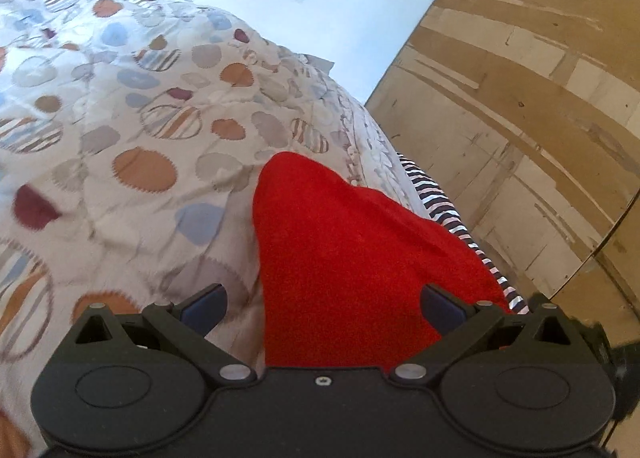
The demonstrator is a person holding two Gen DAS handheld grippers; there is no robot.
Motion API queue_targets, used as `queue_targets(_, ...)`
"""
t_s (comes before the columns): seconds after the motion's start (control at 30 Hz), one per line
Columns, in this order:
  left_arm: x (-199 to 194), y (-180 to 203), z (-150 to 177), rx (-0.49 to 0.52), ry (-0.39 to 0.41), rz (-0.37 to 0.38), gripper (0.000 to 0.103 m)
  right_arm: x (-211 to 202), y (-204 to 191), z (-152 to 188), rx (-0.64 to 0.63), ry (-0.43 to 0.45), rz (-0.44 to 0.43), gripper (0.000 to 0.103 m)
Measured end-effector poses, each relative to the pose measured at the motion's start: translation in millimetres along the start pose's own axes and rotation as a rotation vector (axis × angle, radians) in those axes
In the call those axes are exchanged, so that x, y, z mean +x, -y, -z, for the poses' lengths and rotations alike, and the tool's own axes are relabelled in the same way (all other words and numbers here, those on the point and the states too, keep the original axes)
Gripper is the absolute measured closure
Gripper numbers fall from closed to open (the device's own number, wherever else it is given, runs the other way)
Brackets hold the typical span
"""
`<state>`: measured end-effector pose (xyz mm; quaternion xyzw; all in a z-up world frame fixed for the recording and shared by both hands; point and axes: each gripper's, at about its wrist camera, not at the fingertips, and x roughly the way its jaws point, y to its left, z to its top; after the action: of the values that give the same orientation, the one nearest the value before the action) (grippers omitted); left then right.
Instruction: Fold small clothes
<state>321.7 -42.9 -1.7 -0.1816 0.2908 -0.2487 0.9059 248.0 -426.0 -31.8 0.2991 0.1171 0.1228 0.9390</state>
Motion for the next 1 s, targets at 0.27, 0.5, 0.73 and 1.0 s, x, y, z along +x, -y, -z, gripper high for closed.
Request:
queue_targets(0.27, 32.5, -2.3, -4.3, 0.041, -0.041, 0.000, 0.001, 71.8, 6.9, -18.4, -0.001, -0.145, -0.002, 0.010)
queue_targets(0.5, 38.7, -14.1, -16.6, 0.014, -0.048, -0.013, 0.001, 88.4, -10.2, -2.8, -0.119, -0.156, 0.016, 0.045)
queue_targets(0.73, 41.0, -28.4, -21.5, -0.017, -0.061, -0.011, 0.001, 88.2, 3.1, 2.7, -0.062, -0.145, 0.001, 0.052)
queue_targets(1.0, 62.2, -29.1, -26.0, -0.014, -0.132, -0.023, 0.001, 89.5, 6.1, 5.2, -0.051, -0.146, 0.010, 0.047)
